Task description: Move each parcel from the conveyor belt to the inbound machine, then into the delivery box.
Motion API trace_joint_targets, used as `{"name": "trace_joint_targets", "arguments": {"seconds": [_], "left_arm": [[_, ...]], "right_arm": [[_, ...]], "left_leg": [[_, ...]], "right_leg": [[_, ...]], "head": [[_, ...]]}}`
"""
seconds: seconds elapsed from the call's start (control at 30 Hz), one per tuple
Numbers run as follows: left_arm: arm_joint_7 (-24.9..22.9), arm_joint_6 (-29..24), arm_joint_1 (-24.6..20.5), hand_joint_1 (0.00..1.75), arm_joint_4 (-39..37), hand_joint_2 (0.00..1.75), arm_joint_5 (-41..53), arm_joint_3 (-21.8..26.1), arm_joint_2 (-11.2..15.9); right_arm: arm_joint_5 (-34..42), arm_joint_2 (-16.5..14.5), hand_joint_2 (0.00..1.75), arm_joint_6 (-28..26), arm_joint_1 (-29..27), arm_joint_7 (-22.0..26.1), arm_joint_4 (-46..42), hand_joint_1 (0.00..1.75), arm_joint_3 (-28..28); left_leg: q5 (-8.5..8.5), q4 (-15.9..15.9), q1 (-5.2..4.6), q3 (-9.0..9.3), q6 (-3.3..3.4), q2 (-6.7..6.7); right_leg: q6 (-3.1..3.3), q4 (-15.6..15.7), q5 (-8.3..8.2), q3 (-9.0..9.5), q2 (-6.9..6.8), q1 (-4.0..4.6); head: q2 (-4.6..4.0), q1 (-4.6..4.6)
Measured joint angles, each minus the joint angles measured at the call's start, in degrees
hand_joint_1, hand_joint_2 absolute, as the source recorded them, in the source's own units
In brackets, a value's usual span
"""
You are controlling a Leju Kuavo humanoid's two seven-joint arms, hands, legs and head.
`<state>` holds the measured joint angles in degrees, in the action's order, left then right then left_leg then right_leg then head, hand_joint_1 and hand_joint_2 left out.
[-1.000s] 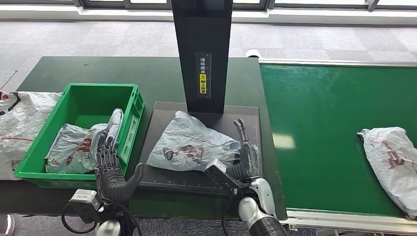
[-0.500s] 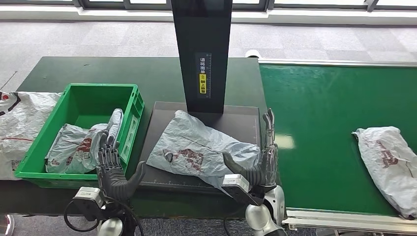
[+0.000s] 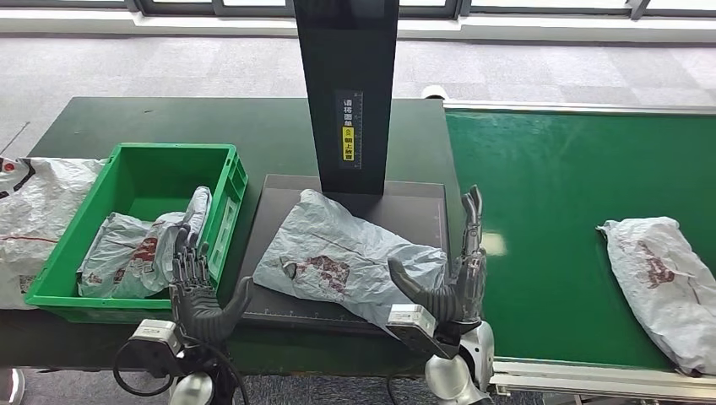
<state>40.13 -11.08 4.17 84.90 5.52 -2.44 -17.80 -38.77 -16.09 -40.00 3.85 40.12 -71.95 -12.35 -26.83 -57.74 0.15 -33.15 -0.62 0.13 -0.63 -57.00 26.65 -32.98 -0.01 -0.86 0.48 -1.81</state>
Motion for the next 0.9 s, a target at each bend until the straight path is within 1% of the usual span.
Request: {"name": "trace_joint_targets", "arguments": {"seconds": [0.47, 0.57, 0.63, 0.7, 0.8, 0.83, 0.9], "left_arm": [[0.0, 0.0, -0.3, 0.0, -0.3, 1.75, 0.2, -0.5, 0.1], [0.0, -0.1, -0.5, 0.0, -0.5, 1.75, 1.4, -0.9, 0.1], [0.0, -0.1, -1.1, 0.0, -0.6, 1.75, 3.9, -1.5, 0.2], [0.0, -0.2, -2.5, 0.0, -1.2, 1.75, 7.4, -3.0, 0.4], [-0.4, -1.0, -6.1, 0.0, -3.7, 1.75, 12.4, -5.9, 0.7], [-1.5, -1.7, -7.7, 0.0, -5.0, 1.75, 14.3, -6.8, 0.7], [-5.4, -4.2, -11.4, 0.0, -8.9, 1.75, 19.3, -8.3, 0.6]], "right_arm": [[-0.1, 0.0, 1.75, 0.0, -0.7, 0.0, -1.3, 0.0, 0.2], [-1.0, 0.0, 1.75, 0.0, -1.5, 0.0, -3.3, 0.0, 0.3], [-2.2, -0.1, 1.75, 0.0, -2.4, 0.0, -6.1, 0.0, 0.3], [-3.1, -0.3, 1.75, 0.0, -3.2, 0.0, -9.8, 0.0, 0.3], [-2.5, -0.8, 1.75, 0.0, -3.6, 0.1, -15.3, 0.0, 0.3], [-2.1, -1.0, 1.75, 0.0, -3.7, 0.1, -16.9, 0.0, 0.3], [-1.7, -1.1, 1.75, 0.0, -3.6, 0.2, -19.6, 0.0, 0.3]], "left_leg": [[0.0, 0.0, 0.0, 0.01, 0.0, 0.0], [0.0, 0.0, 0.0, 0.0, 0.0, 0.0], [0.0, 0.0, 0.0, -0.01, 0.0, -0.02], [0.0, 0.0, -0.01, -0.02, 0.0, -0.05], [0.01, 0.0, -0.01, 0.0, 0.01, -0.07], [0.02, 0.0, -0.01, 0.01, 0.02, -0.08], [0.05, 0.0, -0.03, 0.03, 0.05, -0.11]], "right_leg": [[0.0, 0.0, 0.0, 0.01, -0.01, 0.0], [0.0, 0.0, 0.0, 0.01, -0.02, 0.0], [0.0, 0.0, 0.0, 0.0, -0.03, 0.0], [0.0, 0.0, 0.0, 0.01, -0.07, -0.01], [-0.02, 0.0, -0.02, 0.04, -0.07, -0.01], [-0.03, 0.0, -0.03, 0.06, -0.07, -0.01], [-0.06, 0.0, -0.06, 0.12, -0.09, -0.03]], "head": [[0.0, 0.0], [0.0, 0.0], [0.0, 0.0], [0.0, 0.0], [0.0, 0.01], [0.0, 0.01], [0.0, 0.0]]}}
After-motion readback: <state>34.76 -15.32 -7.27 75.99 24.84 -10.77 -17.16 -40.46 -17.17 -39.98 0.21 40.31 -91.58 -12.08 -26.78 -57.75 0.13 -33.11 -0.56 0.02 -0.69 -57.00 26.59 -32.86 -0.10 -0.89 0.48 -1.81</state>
